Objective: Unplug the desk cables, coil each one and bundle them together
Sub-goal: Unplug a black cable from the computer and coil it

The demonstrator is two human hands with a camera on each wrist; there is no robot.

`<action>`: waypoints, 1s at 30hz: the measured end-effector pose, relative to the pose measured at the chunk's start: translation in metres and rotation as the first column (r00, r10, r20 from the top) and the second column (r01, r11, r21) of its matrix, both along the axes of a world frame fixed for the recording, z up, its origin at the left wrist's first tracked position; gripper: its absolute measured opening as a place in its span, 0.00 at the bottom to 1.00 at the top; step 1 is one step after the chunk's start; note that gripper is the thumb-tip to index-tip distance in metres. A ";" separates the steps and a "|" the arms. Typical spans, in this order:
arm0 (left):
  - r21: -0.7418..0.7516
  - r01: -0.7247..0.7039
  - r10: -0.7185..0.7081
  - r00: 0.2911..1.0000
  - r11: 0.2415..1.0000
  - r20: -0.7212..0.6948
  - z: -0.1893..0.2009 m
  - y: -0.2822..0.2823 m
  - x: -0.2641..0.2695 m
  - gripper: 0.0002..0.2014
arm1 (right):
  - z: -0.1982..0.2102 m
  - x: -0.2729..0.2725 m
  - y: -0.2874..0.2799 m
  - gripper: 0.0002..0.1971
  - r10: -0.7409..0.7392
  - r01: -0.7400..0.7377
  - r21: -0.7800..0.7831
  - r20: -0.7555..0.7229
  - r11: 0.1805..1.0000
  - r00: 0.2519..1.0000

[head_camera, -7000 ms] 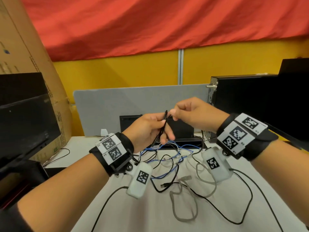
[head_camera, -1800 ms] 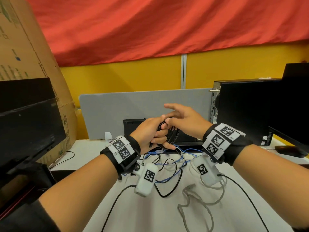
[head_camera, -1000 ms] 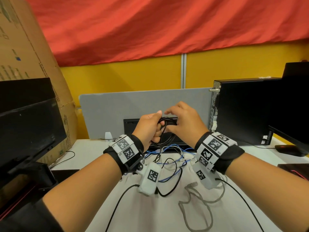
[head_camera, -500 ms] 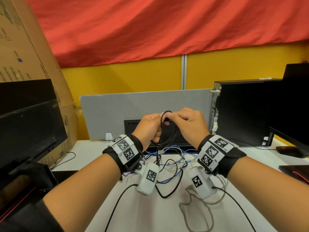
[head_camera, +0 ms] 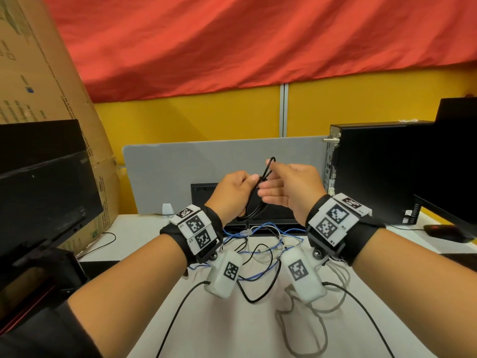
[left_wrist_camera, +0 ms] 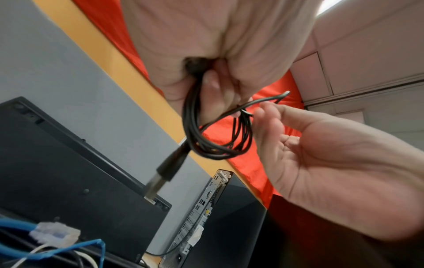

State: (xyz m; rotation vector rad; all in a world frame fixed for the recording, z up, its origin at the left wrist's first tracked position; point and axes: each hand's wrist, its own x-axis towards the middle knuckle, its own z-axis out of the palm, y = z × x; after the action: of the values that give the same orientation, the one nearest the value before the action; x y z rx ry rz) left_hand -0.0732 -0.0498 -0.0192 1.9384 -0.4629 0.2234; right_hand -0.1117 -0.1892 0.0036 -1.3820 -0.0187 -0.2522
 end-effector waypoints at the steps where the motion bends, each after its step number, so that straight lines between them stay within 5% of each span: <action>1: 0.008 -0.003 0.003 1.000 1.000 0.005 -0.001 0.000 0.001 0.16 | 0.002 -0.002 0.001 0.13 0.048 -0.046 0.066 -0.019 0.997 0.999; 8: 0.128 -0.113 0.094 0.985 0.985 0.145 -0.010 0.005 0.008 0.13 | 0.017 -0.003 -0.004 0.17 0.229 -0.219 0.119 -0.078 0.968 0.970; 13: 0.154 -0.167 0.133 0.968 0.974 0.211 -0.011 0.010 0.010 0.12 | 0.017 -0.003 -0.008 0.12 0.281 -0.264 0.189 -0.069 0.946 0.957; 18: 0.080 -0.210 0.198 0.970 0.974 0.139 -0.008 0.018 0.013 0.14 | 0.017 0.001 -0.016 0.11 0.112 -0.122 -0.193 -0.062 0.974 0.992; 20: -0.019 -0.210 0.211 0.976 0.977 0.046 -0.006 0.018 0.015 0.15 | 0.015 0.004 -0.020 0.09 0.023 0.016 -0.430 0.086 0.903 0.996; 23: -0.322 -0.111 0.061 0.985 0.940 -0.160 -0.003 0.017 0.008 0.14 | 0.011 0.009 -0.027 0.09 -0.016 0.263 -0.720 0.330 0.642 0.944; 26: -0.539 0.018 -0.172 0.956 0.842 -0.237 0.002 0.011 -0.004 0.13 | 0.001 0.019 -0.037 0.10 -0.020 0.389 -0.804 0.427 0.449 0.904; 30: -0.681 0.081 -0.356 0.893 0.728 -0.275 0.010 -0.002 -0.016 0.13 | -0.015 0.024 -0.035 0.08 0.033 0.496 -0.774 0.551 0.393 0.834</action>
State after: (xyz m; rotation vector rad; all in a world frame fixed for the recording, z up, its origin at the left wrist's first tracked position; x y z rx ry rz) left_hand -0.0889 -0.0519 -0.0097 1.1654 -0.2888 -0.1545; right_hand -0.0872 -0.2237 -0.0114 -2.4060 -0.4522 -0.9708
